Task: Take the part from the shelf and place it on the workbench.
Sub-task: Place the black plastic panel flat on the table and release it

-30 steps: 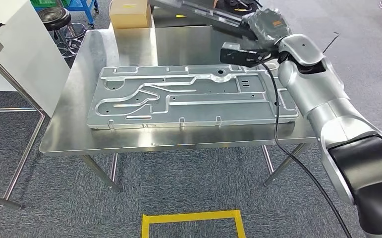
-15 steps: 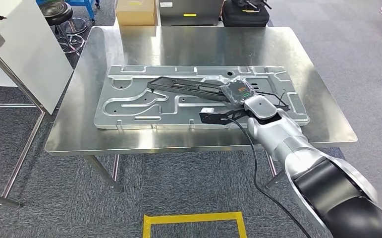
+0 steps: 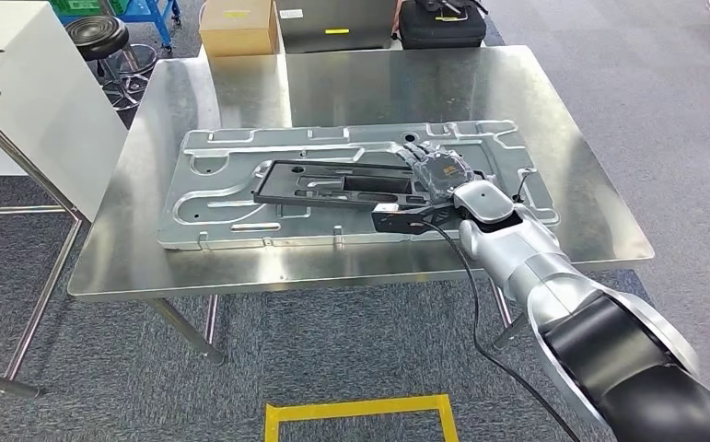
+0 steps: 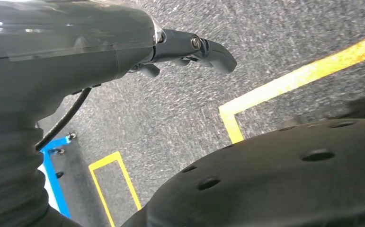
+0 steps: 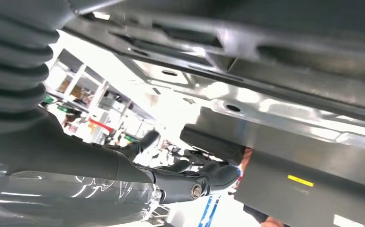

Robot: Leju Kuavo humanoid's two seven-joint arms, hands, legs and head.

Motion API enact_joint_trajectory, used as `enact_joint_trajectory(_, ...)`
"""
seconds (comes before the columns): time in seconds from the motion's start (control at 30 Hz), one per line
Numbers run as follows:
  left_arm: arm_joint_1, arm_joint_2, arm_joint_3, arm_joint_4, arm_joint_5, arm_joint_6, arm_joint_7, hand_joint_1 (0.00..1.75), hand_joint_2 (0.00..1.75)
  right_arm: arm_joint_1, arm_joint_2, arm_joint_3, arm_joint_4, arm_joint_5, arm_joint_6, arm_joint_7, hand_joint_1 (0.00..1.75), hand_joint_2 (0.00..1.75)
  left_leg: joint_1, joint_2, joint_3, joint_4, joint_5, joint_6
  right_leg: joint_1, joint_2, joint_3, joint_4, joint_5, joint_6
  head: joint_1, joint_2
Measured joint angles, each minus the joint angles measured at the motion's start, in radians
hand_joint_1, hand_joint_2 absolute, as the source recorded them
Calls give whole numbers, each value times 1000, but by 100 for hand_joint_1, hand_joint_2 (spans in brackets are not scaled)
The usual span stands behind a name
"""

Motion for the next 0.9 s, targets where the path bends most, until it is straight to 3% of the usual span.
enact_joint_trajectory(0.07, 3, 0, 1, 0, 5, 5, 9, 0, 0, -11, -1, -8, 2, -1, -1, 4, 0, 0, 0, 0, 49, -104, 40, 8, 3, 4, -6, 16, -6, 9, 0, 0)
enact_joint_trajectory(0.2, 5, -2, 3, 0, 14, 2, 14, 0, 0, -35, -17, -30, 6, -8, -2, 5, 0, 0, -2, 0, 55, -128, 51, 34, 7, 6, -16, 26, -10, 25, 0, 0)
enact_joint_trajectory(0.27, 6, -3, 5, 0, 15, -2, 17, 0, 0, -51, -33, -41, 6, -8, -3, 6, 0, 0, 2, 2, 49, -134, 60, 49, 4, 5, -33, 76, -57, 36, 0, 0)
enact_joint_trajectory(0.37, 7, -3, 8, 0, 20, -11, 22, 0, 0, -82, -72, -53, 7, 12, -9, 10, 0, 0, 0, 2, 32, -135, 75, 60, -2, 2, -95, 261, -173, 49, 0, 0)
enact_joint_trajectory(0.4, 7, -3, 9, 0, 22, -13, 23, 0, 0, -92, -87, -54, 7, 25, -16, 13, 0, 0, 0, 1, 25, -135, 81, 61, -2, 2, -102, 299, -188, 50, 0, 0)
enact_joint_trajectory(0.43, 7, -3, 10, 0, 25, -14, 24, 0, 0, -101, -105, -56, 6, 40, -28, 16, 0, 0, -1, 1, 18, -135, 87, 61, -2, 1, -91, 299, -184, 50, 0, 0)
enact_joint_trajectory(0.47, 8, -3, 12, 0, 28, -15, 25, 0, 0, -111, -125, -57, 5, 52, -46, 19, 0, 0, -2, 0, 12, -135, 93, 60, -1, 1, -59, 259, -165, 46, 0, 0)
enact_joint_trajectory(0.57, 9, -6, 20, 0, 37, -15, 25, 0, 0, -144, -203, -72, -14, 65, -121, 29, 0, 0, -5, -6, -2, -137, 115, 56, 9, -1, 77, 48, -106, 29, 0, 0)
enact_joint_trajectory(0.6, 10, -8, 23, 0, 39, -15, 26, 0, 0, -148, -236, -83, -25, 62, -155, 33, 0, 0, -5, -8, -3, -140, 123, 53, 12, -3, 99, 9, -98, 24, 0, 0)
enact_joint_trajectory(0.7, 12, -10, 31, 0, 44, -16, 32, 0, 0, -86, -360, -144, -79, -2, -282, 19, 0, 0, -1, -17, 0, -156, 143, 40, 15, -17, 105, -24, -73, 11, 0, 0)
enact_joint_trajectory(0.73, 12, -11, 32, 0, 44, -18, 35, 0, 0, -31, -404, -178, -107, -42, -326, 7, 0, 0, -2, -16, -2, -154, 131, 37, 13, -24, 108, -37, -59, 7, 0, 0)
enact_joint_trajectory(0.77, 13, -11, 34, 0, 44, -20, 39, 0, 0, 39, -448, -220, -140, -82, -366, -3, 0, 0, -3, -13, -6, -136, 100, 34, 11, -32, 107, -51, -43, 3, 0, 0)
enact_joint_trajectory(0.87, 13, -11, 35, 0, 42, -24, 44, 0, 0, 329, -532, -391, -257, -151, -438, -12, 0, 0, -3, -1, -36, 30, -51, 27, 8, -53, 83, -63, -10, 2, 0, 0)
enact_joint_trajectory(0.9, 13, -11, 35, 0, 41, -25, 45, 0, 0, 442, -538, -461, -299, -164, -452, -17, 0, 0, -3, 0, -38, 86, -72, 24, 7, -57, 69, -61, -2, 4, 0, 0)
